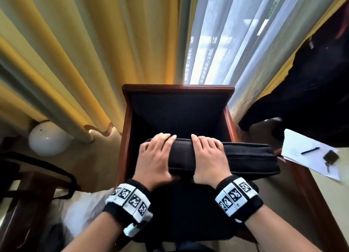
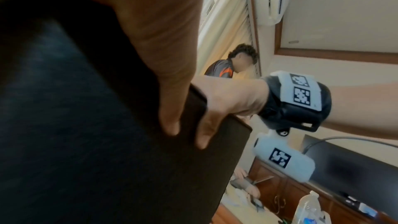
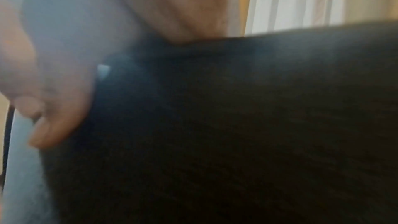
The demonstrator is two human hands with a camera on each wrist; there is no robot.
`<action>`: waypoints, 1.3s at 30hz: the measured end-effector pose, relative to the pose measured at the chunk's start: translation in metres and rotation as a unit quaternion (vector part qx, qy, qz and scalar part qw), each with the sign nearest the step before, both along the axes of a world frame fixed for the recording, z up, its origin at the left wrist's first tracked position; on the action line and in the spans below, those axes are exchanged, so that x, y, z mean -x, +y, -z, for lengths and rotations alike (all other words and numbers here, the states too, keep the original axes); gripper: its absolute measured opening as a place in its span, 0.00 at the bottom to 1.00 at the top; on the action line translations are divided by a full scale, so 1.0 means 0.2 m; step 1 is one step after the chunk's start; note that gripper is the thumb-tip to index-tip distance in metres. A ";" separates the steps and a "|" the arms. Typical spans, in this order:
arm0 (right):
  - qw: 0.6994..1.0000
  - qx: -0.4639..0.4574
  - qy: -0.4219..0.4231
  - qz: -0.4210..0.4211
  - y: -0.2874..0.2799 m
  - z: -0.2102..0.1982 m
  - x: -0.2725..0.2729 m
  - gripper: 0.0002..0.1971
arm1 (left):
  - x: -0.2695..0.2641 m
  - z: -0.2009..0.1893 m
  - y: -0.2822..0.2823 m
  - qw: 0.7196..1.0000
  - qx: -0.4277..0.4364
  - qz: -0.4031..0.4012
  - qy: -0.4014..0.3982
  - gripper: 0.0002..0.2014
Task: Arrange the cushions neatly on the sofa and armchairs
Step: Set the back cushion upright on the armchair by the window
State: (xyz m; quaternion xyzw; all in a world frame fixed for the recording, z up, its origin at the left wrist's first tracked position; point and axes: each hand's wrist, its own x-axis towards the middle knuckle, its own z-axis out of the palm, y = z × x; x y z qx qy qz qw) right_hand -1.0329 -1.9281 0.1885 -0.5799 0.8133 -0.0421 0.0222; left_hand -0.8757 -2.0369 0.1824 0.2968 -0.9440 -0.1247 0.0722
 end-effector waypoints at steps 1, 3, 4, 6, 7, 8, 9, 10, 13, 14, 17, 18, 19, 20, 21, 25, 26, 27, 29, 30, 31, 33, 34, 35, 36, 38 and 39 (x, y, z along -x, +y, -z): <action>1.000 0.015 0.009 -0.002 0.04 0.01 0.01 0.55 | -0.06 0.02 -0.02 0.999 -0.020 -0.009 0.023 0.57; 0.999 0.036 0.015 0.000 0.09 0.03 0.01 0.54 | -0.17 0.06 -0.05 0.988 -0.121 -0.007 0.093 0.58; 0.999 0.040 0.014 0.001 0.11 0.04 0.01 0.53 | -0.21 0.08 -0.06 0.972 -0.195 -0.004 0.127 0.60; 0.999 0.048 0.008 0.006 0.15 0.04 0.00 0.49 | -0.25 0.11 -0.05 0.932 -0.324 -0.015 0.161 0.63; 0.999 0.051 0.005 0.011 0.18 0.04 -0.01 0.46 | -0.25 0.13 -0.03 0.917 -0.364 -0.025 0.163 0.63; 0.998 0.054 0.002 0.018 0.20 0.05 -0.03 0.43 | -0.25 0.15 -0.01 0.909 -0.382 -0.038 0.161 0.61; 0.998 0.059 -0.003 0.026 0.21 0.05 -0.04 0.40 | -0.24 0.16 0.01 0.910 -0.379 -0.050 0.157 0.56; 0.997 0.066 -0.009 0.035 0.23 0.05 -0.04 0.39 | -0.23 0.16 0.03 0.916 -0.365 -0.064 0.150 0.49; 0.993 0.097 -0.031 0.056 0.26 0.00 0.03 0.38 | -0.15 0.06 0.04 0.950 -0.280 -0.052 0.130 0.32; 0.991 0.110 -0.046 0.066 0.26 -0.04 0.08 0.40 | -0.11 0.00 0.04 0.958 -0.252 -0.022 0.135 0.30; 0.975 0.147 -0.124 0.107 0.28 -0.18 0.23 0.46 | 0.06 -0.25 0.00 0.974 -0.159 0.078 0.138 0.32; 0.967 0.163 -0.159 0.112 0.29 -0.23 0.28 0.47 | 0.10 -0.34 -0.01 0.977 -0.127 0.103 0.137 0.34; 0.957 0.181 -0.196 0.115 0.29 -0.26 0.33 0.48 | 0.14 -0.43 -0.02 0.979 -0.100 0.121 0.133 0.35; 0.944 0.200 -0.234 0.122 0.30 -0.28 0.37 0.49 | 0.18 -0.51 -0.03 0.980 -0.080 0.133 0.127 0.37; 0.930 0.211 -0.270 0.132 0.31 -0.29 0.40 0.52 | 0.21 -0.57 -0.04 0.981 -0.065 0.139 0.122 0.38; 0.888 0.199 -0.385 0.151 0.29 -0.18 0.38 0.59 | 0.30 -0.56 -0.01 0.982 -0.052 0.123 0.130 0.39; 0.884 0.203 -0.399 0.137 0.28 -0.14 0.35 0.59 | 0.31 -0.50 0.01 0.982 -0.062 0.127 0.127 0.39; 0.882 0.214 -0.401 0.128 0.29 -0.10 0.33 0.58 | 0.33 -0.42 0.04 0.980 -0.080 0.133 0.125 0.36; 0.876 0.241 -0.394 0.142 0.31 -0.05 0.33 0.58 | 0.37 -0.24 0.13 0.975 -0.108 0.155 0.119 0.30; 0.876 0.245 -0.388 0.150 0.33 -0.05 0.33 0.57 | 0.39 -0.15 0.16 0.974 -0.112 0.158 0.117 0.29; 0.884 0.240 -0.373 0.146 0.34 -0.05 0.34 0.56 | 0.41 -0.09 0.18 0.975 -0.120 0.148 0.117 0.31; 0.915 0.206 -0.322 0.125 0.34 -0.07 0.34 0.56 | 0.38 0.02 0.14 0.978 -0.141 0.115 0.098 0.39; 0.928 0.183 -0.299 0.128 0.33 -0.08 0.34 0.57 | 0.35 0.06 0.10 0.982 -0.136 0.106 0.079 0.44; 0.938 0.155 -0.277 0.140 0.30 -0.09 0.34 0.57 | 0.30 0.10 0.04 0.985 -0.128 0.097 0.055 0.48; 0.946 0.123 -0.257 0.152 0.28 -0.12 0.34 0.57 | 0.24 0.15 -0.02 0.988 -0.127 0.083 0.032 0.51; 0.965 0.039 -0.208 0.155 0.24 -0.17 0.32 0.56 | 0.09 0.24 -0.15 0.989 -0.139 0.036 -0.019 0.55; 0.973 -0.003 -0.178 0.148 0.22 -0.19 0.31 0.55 | 0.00 0.28 -0.21 0.989 -0.137 0.012 -0.047 0.56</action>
